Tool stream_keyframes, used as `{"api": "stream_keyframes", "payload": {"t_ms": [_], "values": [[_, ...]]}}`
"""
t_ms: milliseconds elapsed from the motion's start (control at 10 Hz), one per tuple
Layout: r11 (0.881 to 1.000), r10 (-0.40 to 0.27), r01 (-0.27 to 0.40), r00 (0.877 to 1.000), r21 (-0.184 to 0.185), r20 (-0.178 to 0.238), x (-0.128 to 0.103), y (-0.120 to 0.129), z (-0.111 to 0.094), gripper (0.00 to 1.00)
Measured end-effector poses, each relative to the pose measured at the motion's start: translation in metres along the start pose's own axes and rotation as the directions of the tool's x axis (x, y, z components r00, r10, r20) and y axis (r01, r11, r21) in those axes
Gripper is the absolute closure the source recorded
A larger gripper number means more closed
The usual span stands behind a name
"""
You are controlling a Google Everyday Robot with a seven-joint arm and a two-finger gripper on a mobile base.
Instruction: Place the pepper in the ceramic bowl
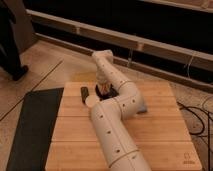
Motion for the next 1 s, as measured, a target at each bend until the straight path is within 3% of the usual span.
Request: {"api": "stream_keyframes", "payload": {"t_ms": [300, 400, 1000], "values": [[1.0, 0.0, 0.0, 1.0, 0.0, 0.0, 0.0, -0.0001, -0.0001, 0.23], [1.0, -0.001, 0.001, 1.0, -0.007, -0.004, 0.001, 0.0018, -0.0005, 0.2], [1.0, 0.0, 0.0, 1.0, 0.001, 0.0, -0.0004, 0.0, 0.0014, 0.2]]}}
